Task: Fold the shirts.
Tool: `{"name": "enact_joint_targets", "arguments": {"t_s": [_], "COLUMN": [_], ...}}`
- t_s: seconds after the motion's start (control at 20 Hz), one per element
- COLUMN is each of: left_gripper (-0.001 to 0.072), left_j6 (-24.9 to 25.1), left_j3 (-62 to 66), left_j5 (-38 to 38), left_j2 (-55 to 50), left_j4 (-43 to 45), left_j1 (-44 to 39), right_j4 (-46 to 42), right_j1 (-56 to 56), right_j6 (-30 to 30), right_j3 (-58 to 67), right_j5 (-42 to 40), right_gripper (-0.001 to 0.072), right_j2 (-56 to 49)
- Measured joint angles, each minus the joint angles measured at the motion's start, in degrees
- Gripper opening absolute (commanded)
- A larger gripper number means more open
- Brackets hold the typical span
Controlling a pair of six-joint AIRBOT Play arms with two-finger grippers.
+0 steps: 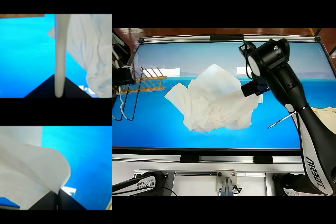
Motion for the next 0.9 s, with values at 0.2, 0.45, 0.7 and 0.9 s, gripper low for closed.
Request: {"name": "enact_joint_targets", "arguments": {"t_s": [0.2, 0.45, 0.7, 0.9], "left_gripper": [0.0048, 0.0048, 0.0047, 0.0047], "left_j6": [-4.0, -9.25, -10.69, -11.02], "left_j3": [-7.52, -22.88, -30.69, -32.09], "left_j5": [-2.69, -5.38, -7.45, -8.17], "left_j2": [7.82, 17.97, 22.69, 23.43], "left_j4": [3.63, 7.93, 9.44, 10.51], "left_j1": [-14.62, -33.22, -50.29, -61.44], "right_j4": [1.22, 2.08, 2.95, 4.42], "right_j1": [-3.85, -8.92, -13.14, -14.12], "right_j6": [-0.98, -3.72, -6.1, -6.93], "right_j3": [0.35, 0.46, 0.46, 0.46], "right_j5": [-1.55, -5.11, -6.93, -7.72], "right_gripper": [0.0051, 0.0051, 0.0051, 0.0051], "right_j2": [-0.02, -0.02, -0.02, -0.04]}}
